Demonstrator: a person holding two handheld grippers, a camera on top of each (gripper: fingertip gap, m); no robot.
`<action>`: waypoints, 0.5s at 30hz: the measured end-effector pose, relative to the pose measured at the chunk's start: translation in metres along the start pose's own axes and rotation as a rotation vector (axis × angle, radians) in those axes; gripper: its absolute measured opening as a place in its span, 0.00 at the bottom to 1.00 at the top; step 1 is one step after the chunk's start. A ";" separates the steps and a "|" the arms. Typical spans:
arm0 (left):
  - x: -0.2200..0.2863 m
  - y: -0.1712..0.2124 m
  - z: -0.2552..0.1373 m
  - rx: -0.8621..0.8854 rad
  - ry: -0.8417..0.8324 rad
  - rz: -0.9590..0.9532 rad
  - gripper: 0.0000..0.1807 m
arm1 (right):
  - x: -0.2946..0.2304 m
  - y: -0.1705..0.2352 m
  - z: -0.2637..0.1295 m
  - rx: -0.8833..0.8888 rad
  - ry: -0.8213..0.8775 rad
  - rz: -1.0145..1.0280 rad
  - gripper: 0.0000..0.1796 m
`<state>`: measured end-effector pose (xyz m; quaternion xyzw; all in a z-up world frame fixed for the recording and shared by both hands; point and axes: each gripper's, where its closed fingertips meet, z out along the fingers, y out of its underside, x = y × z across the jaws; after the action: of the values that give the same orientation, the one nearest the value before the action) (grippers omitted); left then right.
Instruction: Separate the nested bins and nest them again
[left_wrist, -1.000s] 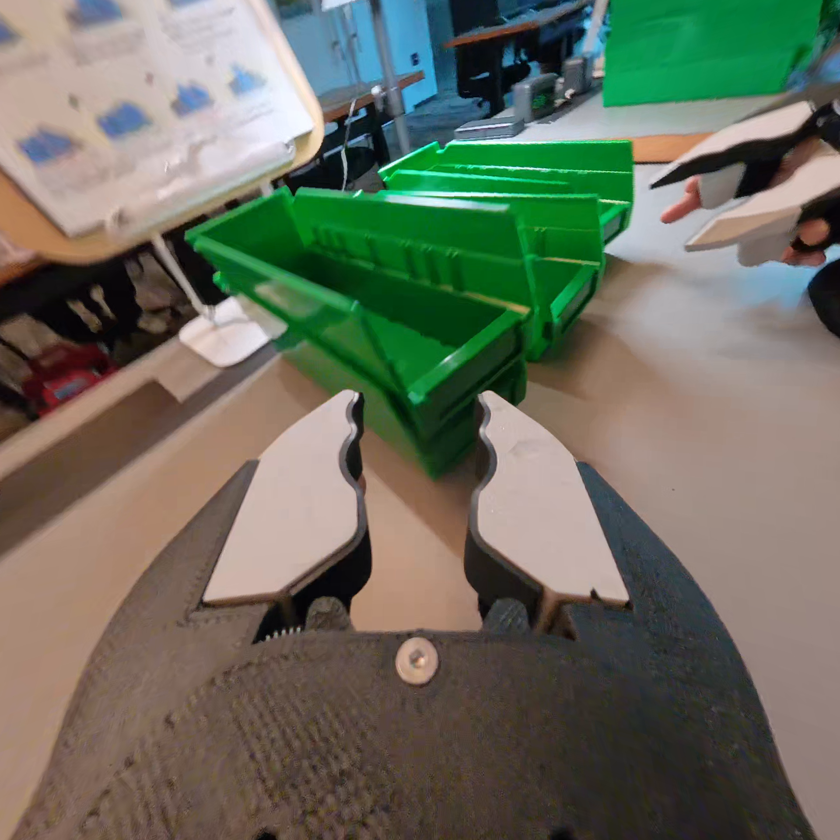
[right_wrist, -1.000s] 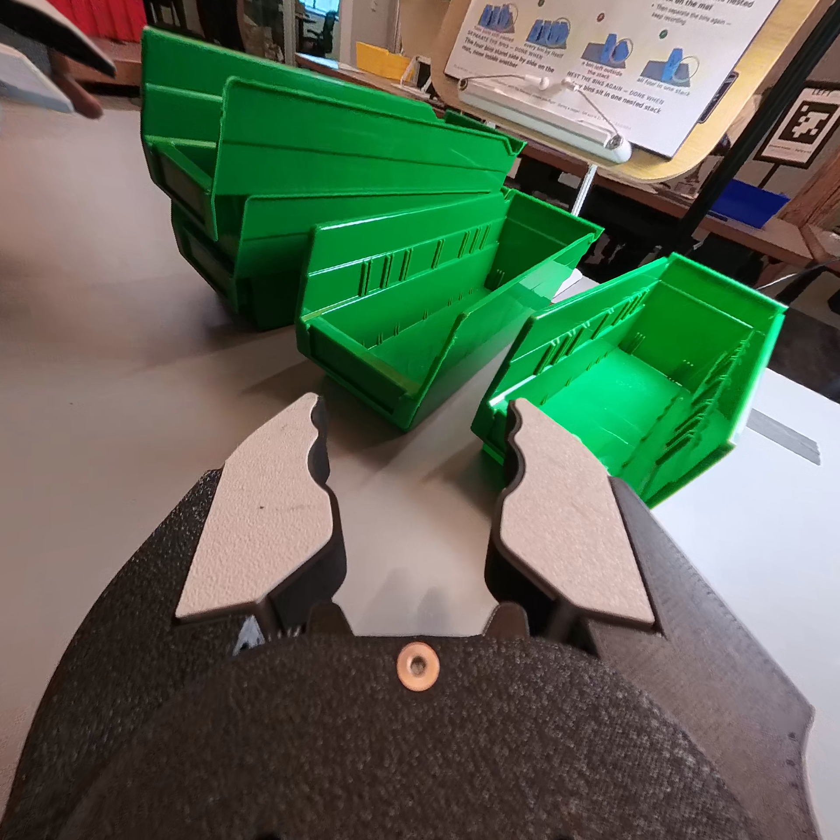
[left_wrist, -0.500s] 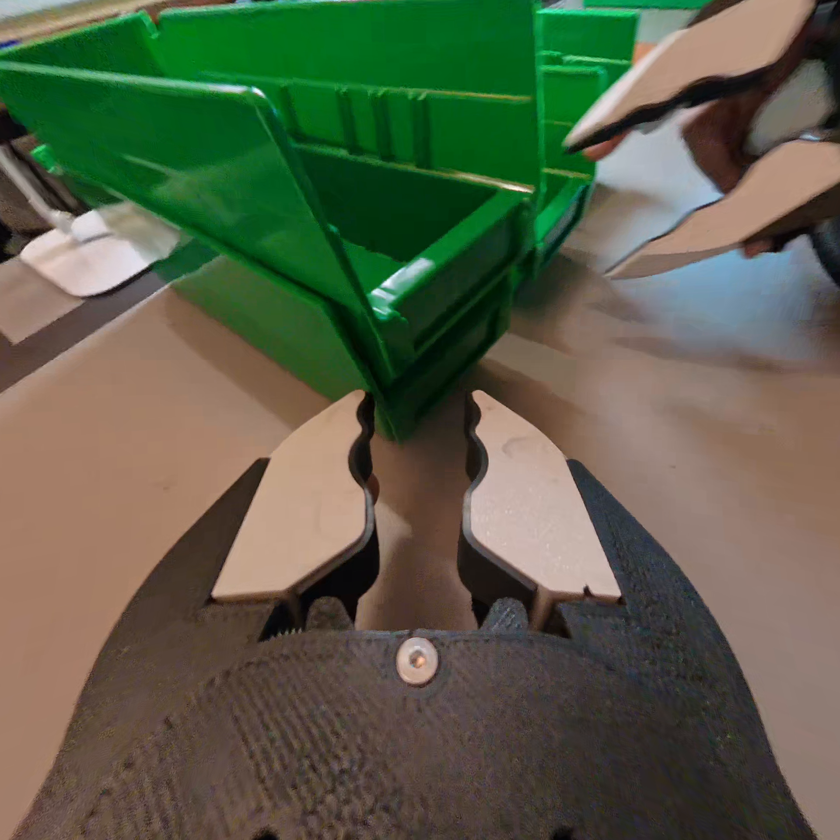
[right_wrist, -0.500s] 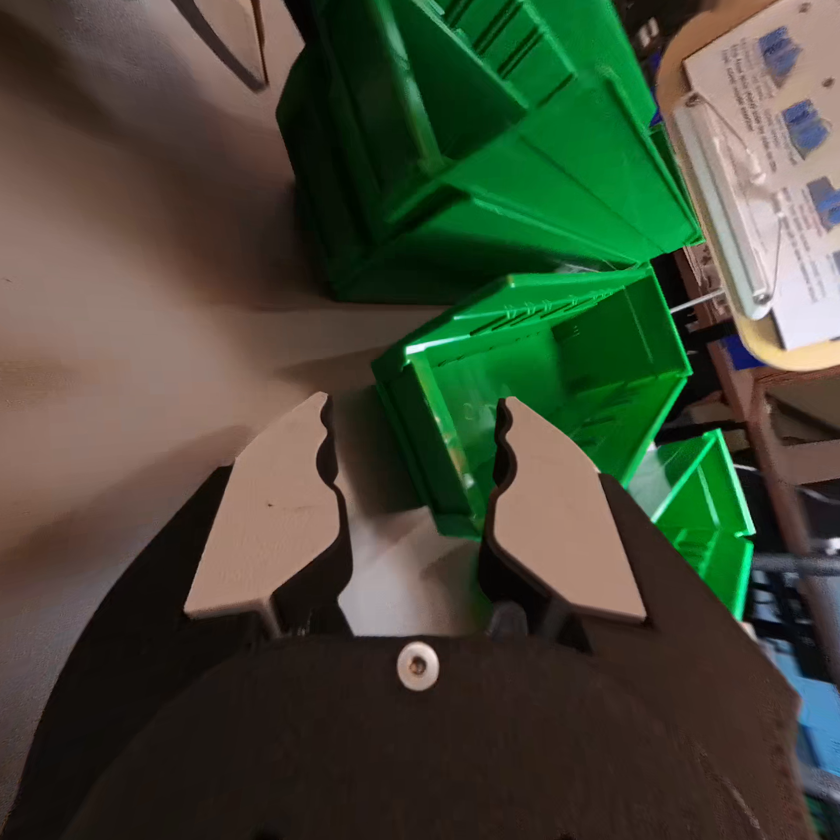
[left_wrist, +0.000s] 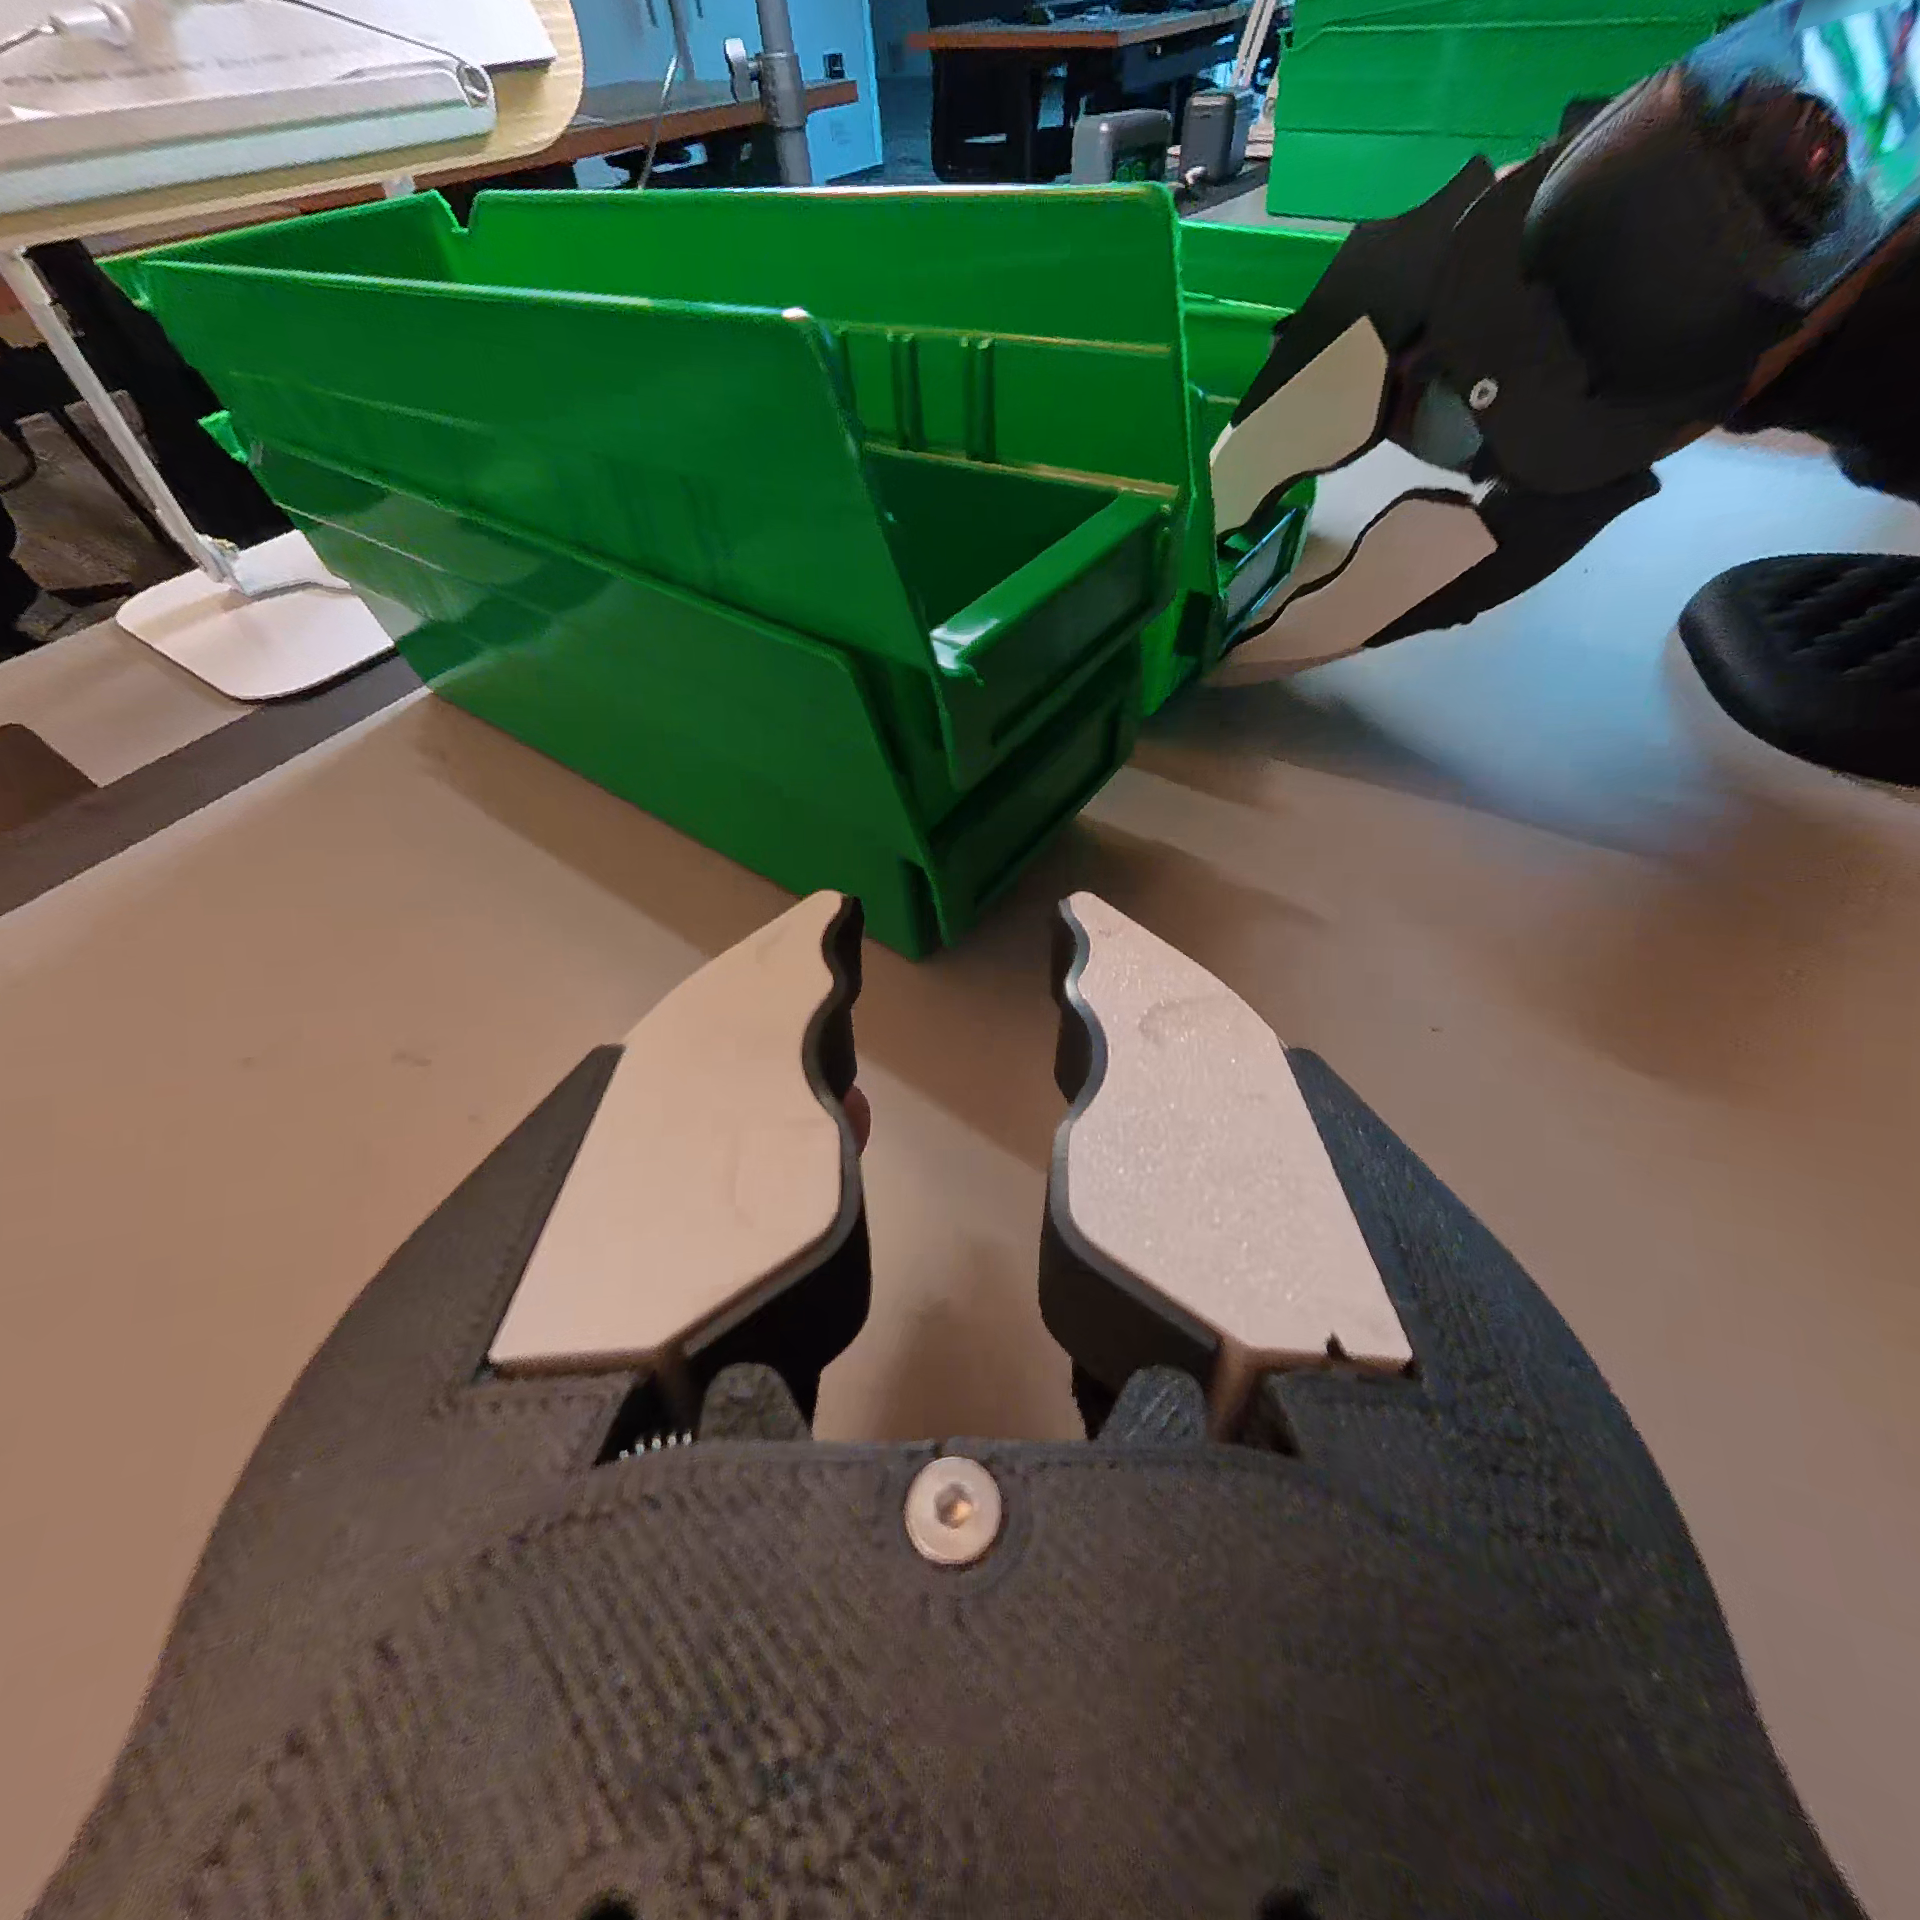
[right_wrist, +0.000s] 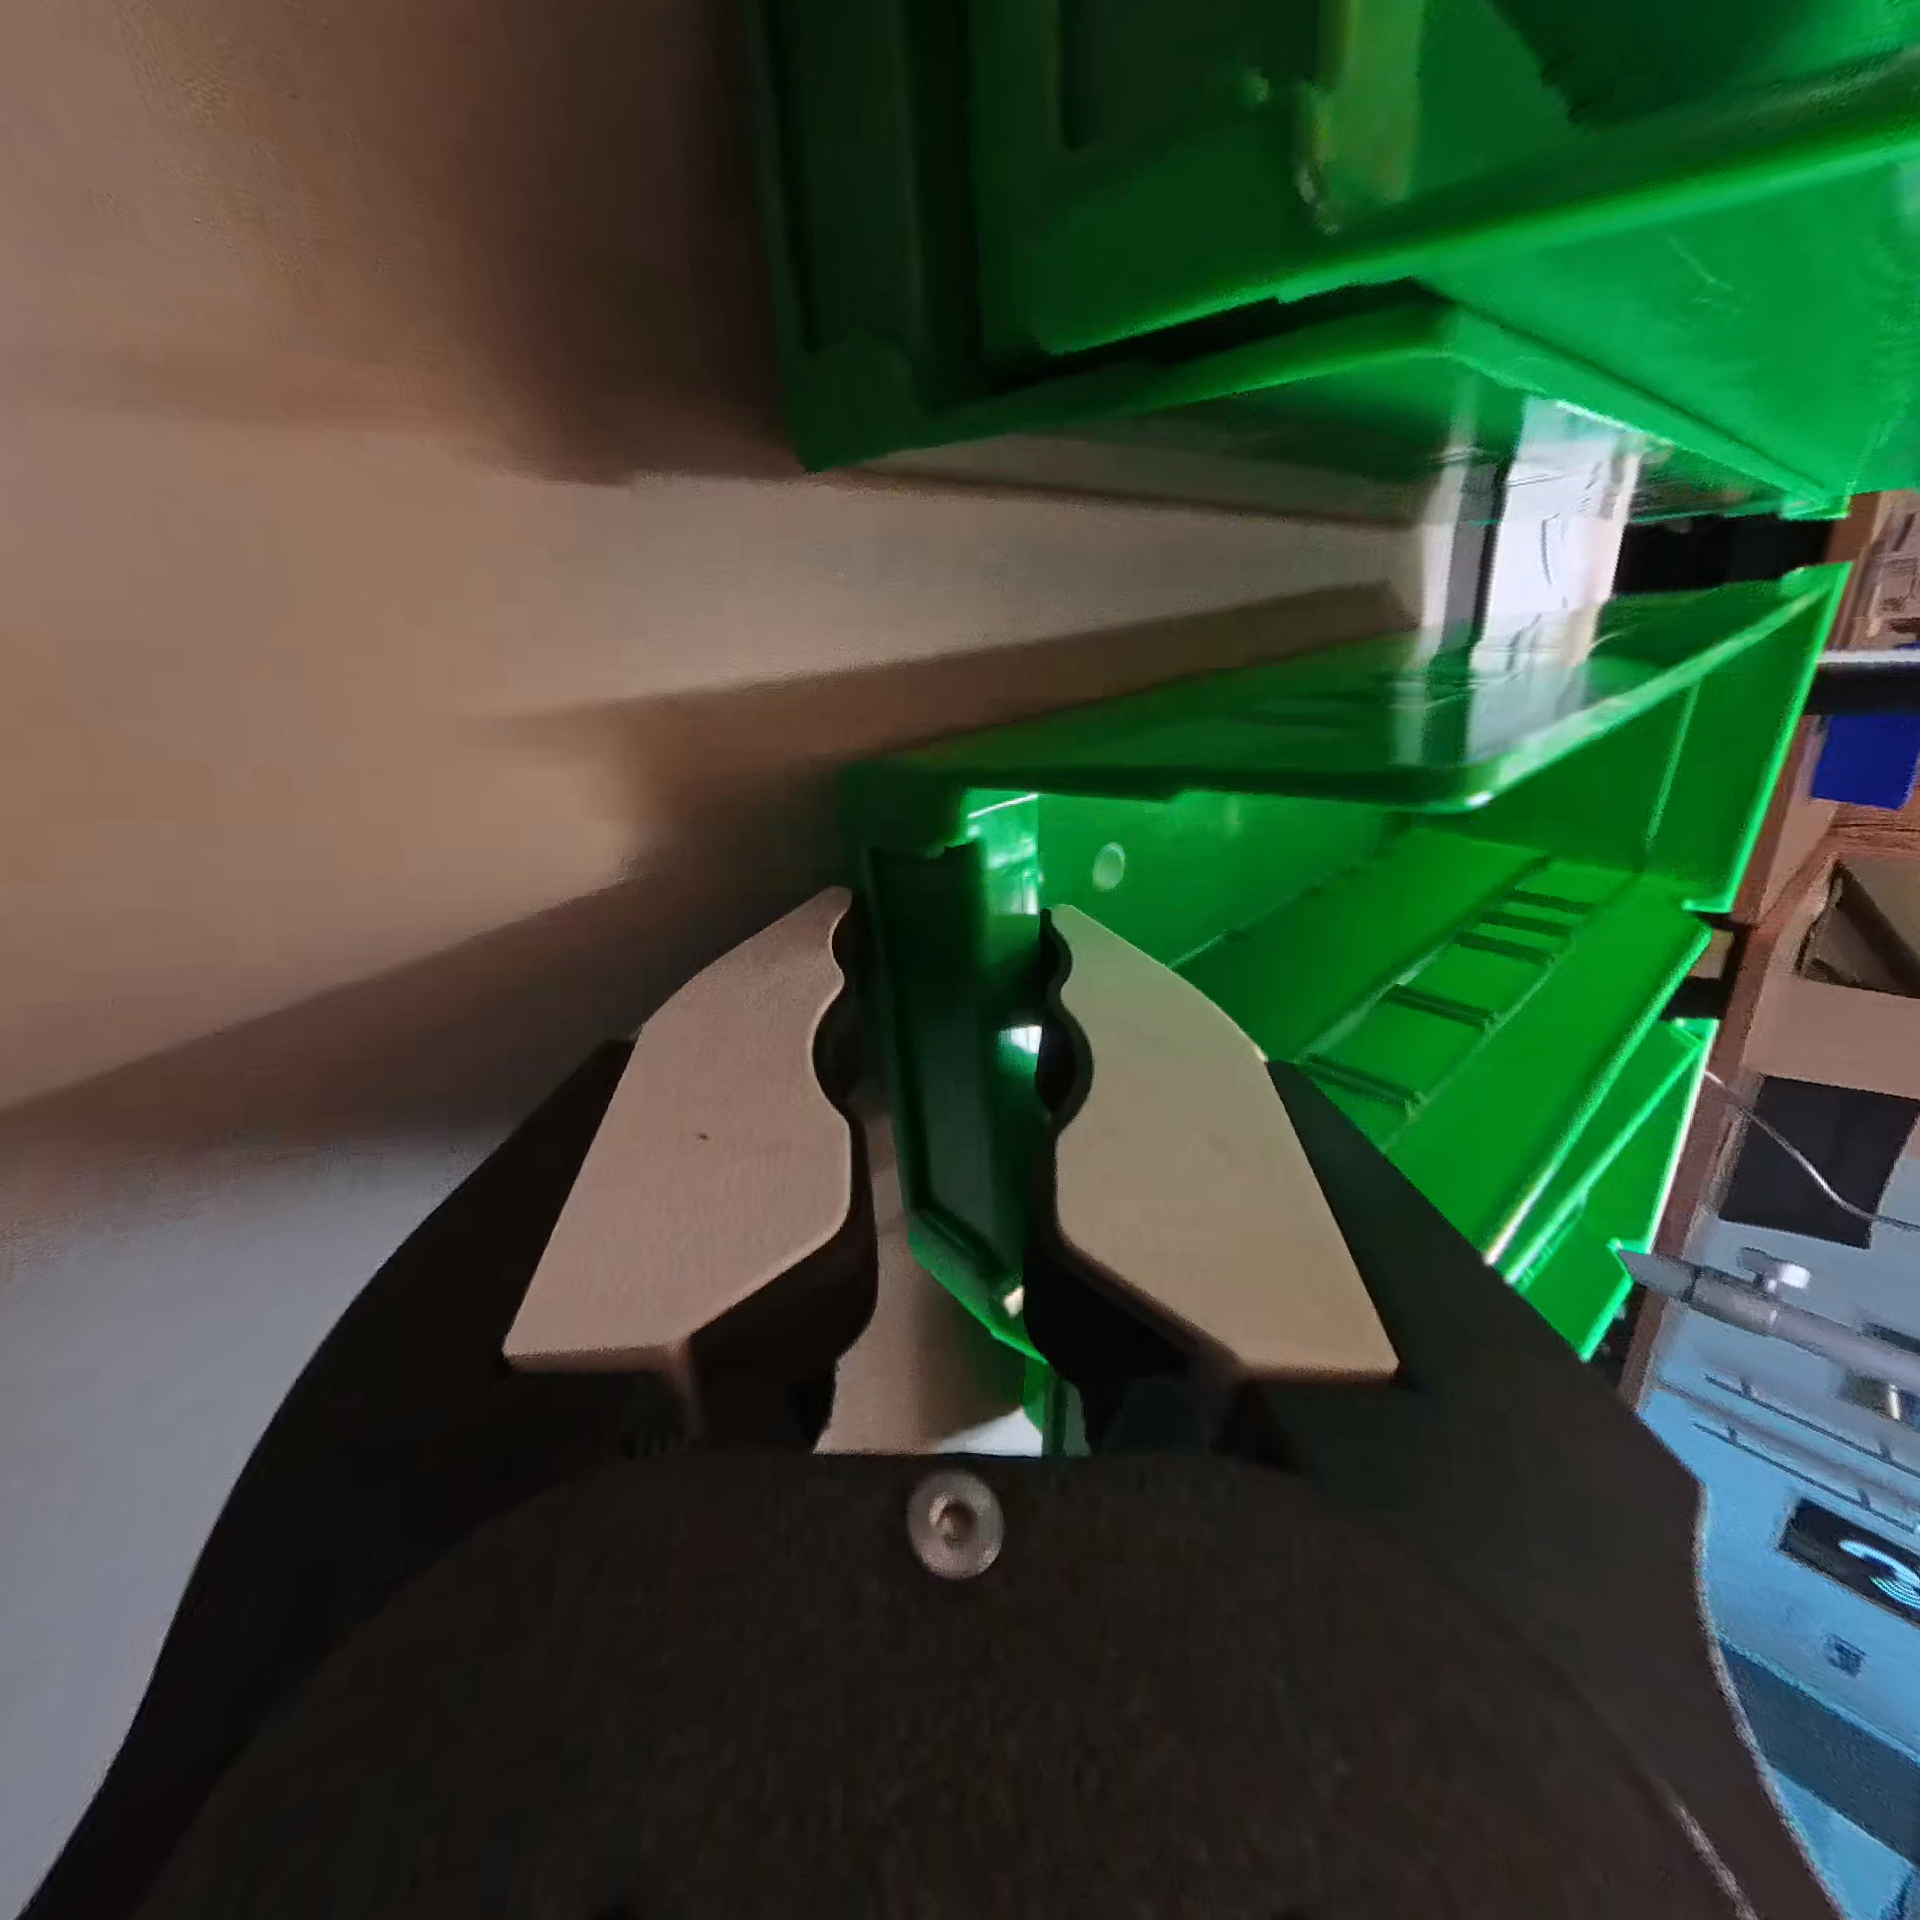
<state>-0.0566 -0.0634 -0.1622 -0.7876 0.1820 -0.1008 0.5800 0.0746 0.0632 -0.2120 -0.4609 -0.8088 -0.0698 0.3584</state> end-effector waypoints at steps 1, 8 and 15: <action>0.002 0.001 0.001 -0.004 0.005 0.007 0.19 | 0.000 -0.001 -0.005 0.007 0.006 0.001 0.16; 0.008 0.004 0.003 -0.021 0.007 0.036 0.18 | 0.027 -0.008 -0.051 0.031 0.052 -0.003 0.17; 0.008 0.001 0.001 -0.005 0.000 0.041 0.17 | 0.086 -0.049 -0.109 0.053 0.169 -0.080 0.16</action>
<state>-0.0487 -0.0659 -0.1637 -0.7853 0.1983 -0.0885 0.5798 0.0641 0.0466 -0.0661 -0.4110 -0.7951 -0.1011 0.4343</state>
